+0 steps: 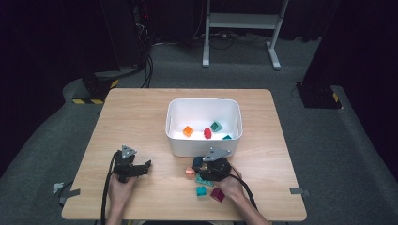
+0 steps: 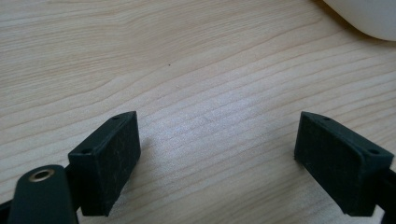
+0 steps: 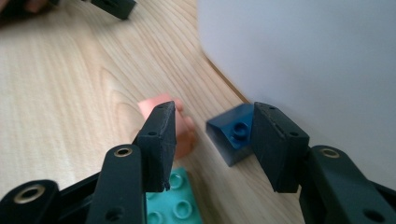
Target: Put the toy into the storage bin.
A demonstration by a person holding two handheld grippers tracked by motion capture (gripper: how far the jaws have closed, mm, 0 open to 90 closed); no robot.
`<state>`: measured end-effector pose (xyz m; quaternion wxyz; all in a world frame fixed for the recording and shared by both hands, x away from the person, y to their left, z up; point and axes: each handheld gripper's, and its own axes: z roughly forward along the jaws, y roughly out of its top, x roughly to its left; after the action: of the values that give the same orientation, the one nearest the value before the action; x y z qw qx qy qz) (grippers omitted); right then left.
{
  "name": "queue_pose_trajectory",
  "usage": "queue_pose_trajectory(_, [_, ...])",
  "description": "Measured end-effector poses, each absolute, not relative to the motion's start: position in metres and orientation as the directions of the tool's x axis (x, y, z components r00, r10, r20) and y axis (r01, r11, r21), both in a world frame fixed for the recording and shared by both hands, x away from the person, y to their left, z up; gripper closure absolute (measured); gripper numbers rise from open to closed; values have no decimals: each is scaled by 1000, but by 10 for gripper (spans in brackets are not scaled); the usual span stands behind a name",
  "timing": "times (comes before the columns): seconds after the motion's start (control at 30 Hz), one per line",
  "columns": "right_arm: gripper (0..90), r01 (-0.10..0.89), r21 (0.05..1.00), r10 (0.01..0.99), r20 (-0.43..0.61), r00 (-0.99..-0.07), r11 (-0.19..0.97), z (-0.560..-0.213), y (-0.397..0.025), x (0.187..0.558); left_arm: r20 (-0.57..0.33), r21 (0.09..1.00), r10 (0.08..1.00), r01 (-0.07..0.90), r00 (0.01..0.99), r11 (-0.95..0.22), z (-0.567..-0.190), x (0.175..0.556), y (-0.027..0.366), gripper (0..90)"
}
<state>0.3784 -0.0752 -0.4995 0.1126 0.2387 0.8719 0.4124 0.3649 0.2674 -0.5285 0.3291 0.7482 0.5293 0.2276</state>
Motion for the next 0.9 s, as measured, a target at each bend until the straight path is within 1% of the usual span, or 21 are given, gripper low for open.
queue_pose_trajectory(0.17, [525, 300, 788, 475, 10, -880, 538, -495, -71, 374, -8, 734, 942, 642, 336, -223, -529, 365, 267, 144])
queue_pose_trajectory(0.4, [550, 290, 778, 435, 23, -900, 558, -498, -62, 372, -8, 734, 942, 642, 336, -223, -529, 365, 267, 144])
queue_pose_trajectory(0.5, [578, 290, 770, 428, 24, -903, 568, -500, -60, 373, -8, 734, 942, 642, 336, -223, -529, 365, 267, 144])
queue_pose_trajectory(0.67, [650, 299, 756, 418, 36, -908, 583, -505, -58, 377, -8, 733, 942, 642, 336, -223, -529, 365, 267, 144])
queue_pose_trajectory(0.9, [663, 298, 749, 405, 43, -913, 592, -506, -57, 378, -8, 733, 942, 642, 336, -223, -529, 365, 267, 144])
